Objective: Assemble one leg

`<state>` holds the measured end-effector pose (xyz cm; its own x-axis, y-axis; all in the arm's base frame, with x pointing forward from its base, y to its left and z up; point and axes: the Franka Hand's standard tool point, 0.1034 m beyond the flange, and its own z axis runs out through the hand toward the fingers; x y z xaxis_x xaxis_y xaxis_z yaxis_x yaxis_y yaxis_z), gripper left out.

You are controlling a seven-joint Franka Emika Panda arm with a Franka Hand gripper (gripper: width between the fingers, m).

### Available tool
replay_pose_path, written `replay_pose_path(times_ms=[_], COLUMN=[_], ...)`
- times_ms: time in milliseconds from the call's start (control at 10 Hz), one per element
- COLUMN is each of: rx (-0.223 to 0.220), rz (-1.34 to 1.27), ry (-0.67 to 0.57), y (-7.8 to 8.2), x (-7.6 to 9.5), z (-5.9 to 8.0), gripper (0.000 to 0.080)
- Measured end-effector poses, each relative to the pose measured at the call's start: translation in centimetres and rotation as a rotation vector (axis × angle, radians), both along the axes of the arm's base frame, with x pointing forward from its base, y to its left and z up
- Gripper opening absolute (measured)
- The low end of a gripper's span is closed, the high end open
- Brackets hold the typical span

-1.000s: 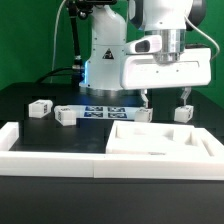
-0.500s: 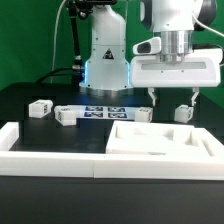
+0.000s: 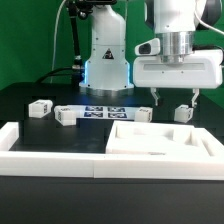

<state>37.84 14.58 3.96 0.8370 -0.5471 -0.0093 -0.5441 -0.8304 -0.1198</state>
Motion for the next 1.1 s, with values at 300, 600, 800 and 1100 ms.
replay_pose_path(times_ms=[300, 600, 800, 1100], rx=[0.02, 0.068, 0.131, 0.212], rz=[0.093, 0.132, 0.135, 0.138], ry=[0.086, 0.199, 0.321, 0.497], y=[0.3, -0.5, -0.8, 0.5], x=[-0.9, -1.1, -1.0, -1.2], z=[-0.4, -0.6, -0.4, 0.1], gripper=[0.0648, 0.0648, 0.0648, 0.0648])
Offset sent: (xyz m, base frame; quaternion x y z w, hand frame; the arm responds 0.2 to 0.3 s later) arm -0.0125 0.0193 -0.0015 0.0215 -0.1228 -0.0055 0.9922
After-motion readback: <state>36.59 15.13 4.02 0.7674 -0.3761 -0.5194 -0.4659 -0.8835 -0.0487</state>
